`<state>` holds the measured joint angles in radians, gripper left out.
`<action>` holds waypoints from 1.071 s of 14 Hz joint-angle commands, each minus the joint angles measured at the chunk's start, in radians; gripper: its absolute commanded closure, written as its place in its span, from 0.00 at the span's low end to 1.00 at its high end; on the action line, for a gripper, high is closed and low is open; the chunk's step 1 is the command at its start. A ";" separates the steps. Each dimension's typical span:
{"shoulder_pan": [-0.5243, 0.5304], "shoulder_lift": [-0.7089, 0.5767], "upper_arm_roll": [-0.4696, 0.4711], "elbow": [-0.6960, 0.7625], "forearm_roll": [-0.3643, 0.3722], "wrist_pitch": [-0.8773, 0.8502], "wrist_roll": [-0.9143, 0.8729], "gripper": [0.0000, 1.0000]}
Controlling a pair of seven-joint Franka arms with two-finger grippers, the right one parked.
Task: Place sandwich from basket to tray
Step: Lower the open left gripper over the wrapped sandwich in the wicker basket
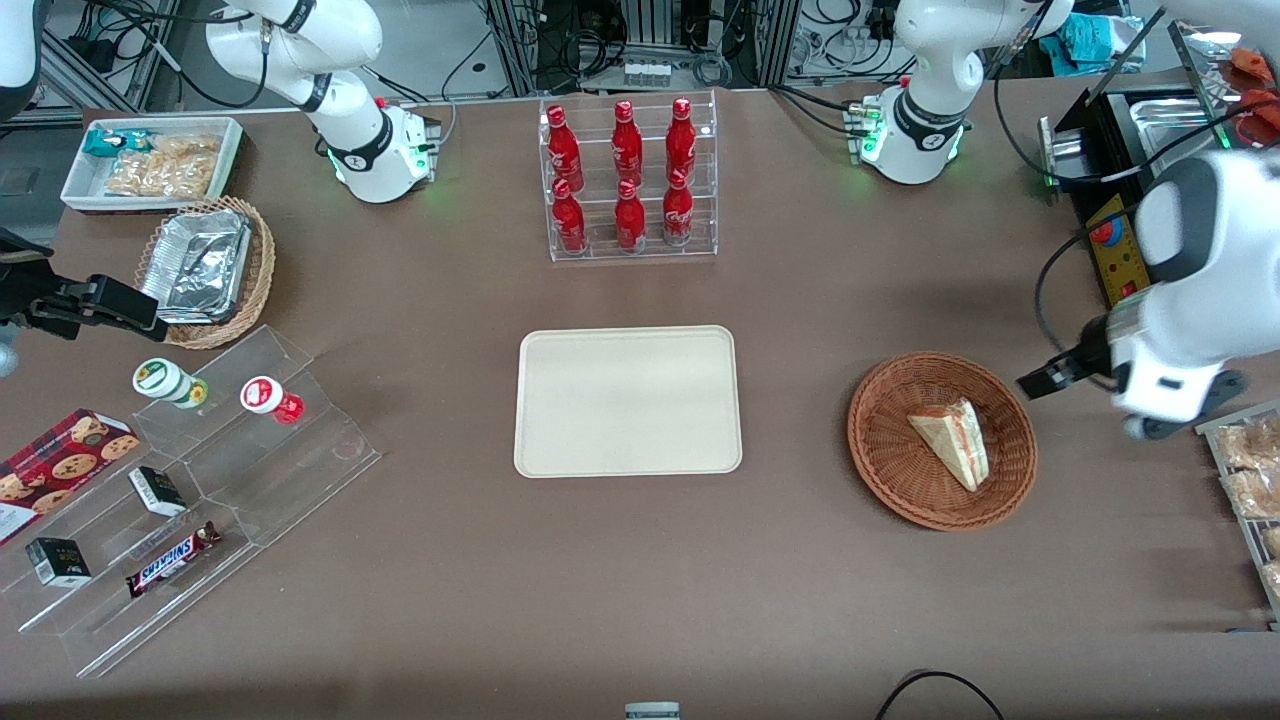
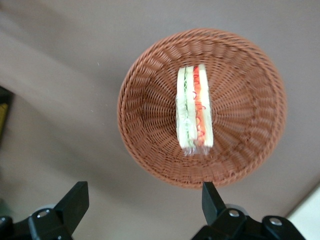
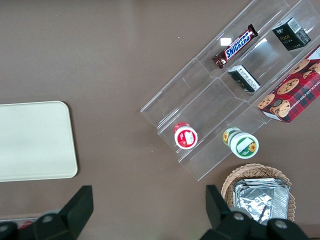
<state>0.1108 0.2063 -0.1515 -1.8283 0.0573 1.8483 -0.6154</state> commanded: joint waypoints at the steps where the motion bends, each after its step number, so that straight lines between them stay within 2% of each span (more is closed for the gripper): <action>1: -0.029 0.096 0.000 0.007 0.084 0.063 -0.179 0.00; 3: -0.054 0.156 0.000 0.006 0.099 0.130 -0.274 0.00; 11: -0.051 0.180 0.000 -0.164 0.085 0.386 -0.280 0.00; 13: -0.049 0.214 0.000 -0.170 0.084 0.402 -0.280 0.00; 14: -0.049 0.229 0.000 -0.170 0.084 0.417 -0.280 0.04; 15: -0.049 0.235 0.000 -0.170 0.084 0.440 -0.280 0.16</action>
<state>0.0594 0.4275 -0.1507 -1.9919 0.1330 2.2454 -0.8760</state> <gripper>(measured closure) 0.040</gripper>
